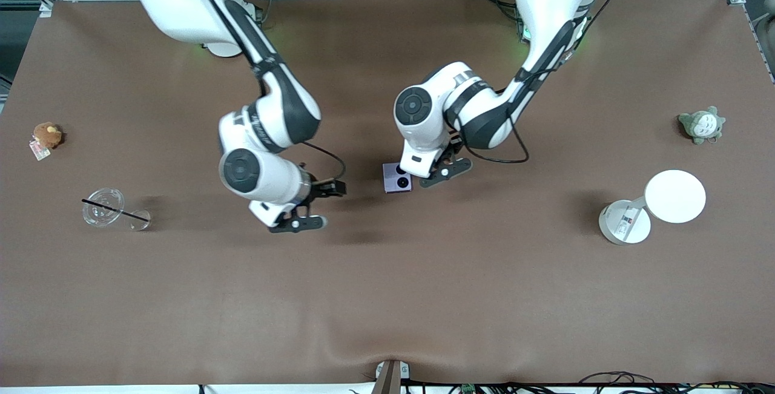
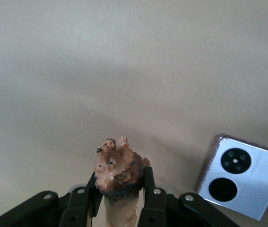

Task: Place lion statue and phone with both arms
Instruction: 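Lift the lion with the left gripper while the right gripper reaches the phone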

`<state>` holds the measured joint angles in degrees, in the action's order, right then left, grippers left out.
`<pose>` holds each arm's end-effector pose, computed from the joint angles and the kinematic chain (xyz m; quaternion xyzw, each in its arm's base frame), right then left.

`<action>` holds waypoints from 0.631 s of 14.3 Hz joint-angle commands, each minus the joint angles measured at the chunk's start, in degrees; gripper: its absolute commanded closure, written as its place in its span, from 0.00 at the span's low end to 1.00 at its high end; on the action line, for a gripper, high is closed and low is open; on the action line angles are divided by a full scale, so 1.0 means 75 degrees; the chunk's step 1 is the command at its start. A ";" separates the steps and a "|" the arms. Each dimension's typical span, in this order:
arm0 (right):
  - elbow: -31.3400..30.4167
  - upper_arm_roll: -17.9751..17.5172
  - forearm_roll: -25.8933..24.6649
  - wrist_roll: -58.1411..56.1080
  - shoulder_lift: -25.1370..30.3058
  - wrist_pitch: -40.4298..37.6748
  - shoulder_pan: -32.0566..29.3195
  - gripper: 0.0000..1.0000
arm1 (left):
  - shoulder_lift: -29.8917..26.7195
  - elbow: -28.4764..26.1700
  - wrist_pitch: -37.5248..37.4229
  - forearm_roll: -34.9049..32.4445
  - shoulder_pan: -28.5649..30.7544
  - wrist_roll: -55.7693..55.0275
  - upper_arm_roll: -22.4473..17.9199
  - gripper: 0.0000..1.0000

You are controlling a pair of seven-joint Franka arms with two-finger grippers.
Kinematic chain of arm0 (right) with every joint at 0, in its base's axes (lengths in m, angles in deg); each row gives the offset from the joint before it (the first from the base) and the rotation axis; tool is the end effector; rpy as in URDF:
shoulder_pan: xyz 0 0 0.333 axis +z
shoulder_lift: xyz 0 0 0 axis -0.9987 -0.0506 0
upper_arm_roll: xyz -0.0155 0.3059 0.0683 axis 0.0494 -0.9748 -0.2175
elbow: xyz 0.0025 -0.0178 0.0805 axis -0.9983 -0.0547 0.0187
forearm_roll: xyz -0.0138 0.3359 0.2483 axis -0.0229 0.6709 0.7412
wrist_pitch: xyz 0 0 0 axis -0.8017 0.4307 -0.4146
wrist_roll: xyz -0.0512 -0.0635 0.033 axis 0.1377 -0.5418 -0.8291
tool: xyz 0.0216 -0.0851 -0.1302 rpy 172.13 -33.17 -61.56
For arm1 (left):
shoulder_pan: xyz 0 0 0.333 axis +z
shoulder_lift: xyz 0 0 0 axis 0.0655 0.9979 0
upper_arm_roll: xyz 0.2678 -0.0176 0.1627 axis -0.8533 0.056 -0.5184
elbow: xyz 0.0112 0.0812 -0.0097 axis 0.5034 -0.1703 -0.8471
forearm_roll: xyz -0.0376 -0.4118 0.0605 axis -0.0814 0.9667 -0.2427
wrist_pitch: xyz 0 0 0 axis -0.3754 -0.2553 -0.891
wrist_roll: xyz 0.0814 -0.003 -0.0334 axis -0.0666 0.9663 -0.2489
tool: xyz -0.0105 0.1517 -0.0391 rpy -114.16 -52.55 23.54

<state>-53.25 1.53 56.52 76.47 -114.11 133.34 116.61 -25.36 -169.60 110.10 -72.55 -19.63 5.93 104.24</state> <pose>0.6150 0.3709 0.2082 -0.9922 -0.0262 0.0701 0.0997 0.5038 -0.4354 0.2131 -0.9784 -0.1645 0.0193 0.1239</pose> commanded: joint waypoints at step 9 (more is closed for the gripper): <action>0.0482 0.0119 -0.1157 0.2271 -0.0945 0.0849 0.1724 0.00 | -0.1477 -0.0105 -0.1090 0.0580 0.1452 0.2968 0.0097 1.00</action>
<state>-52.78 1.76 51.26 88.22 -119.01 139.84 127.06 -33.62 -169.50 103.78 -69.65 -11.09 23.84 104.47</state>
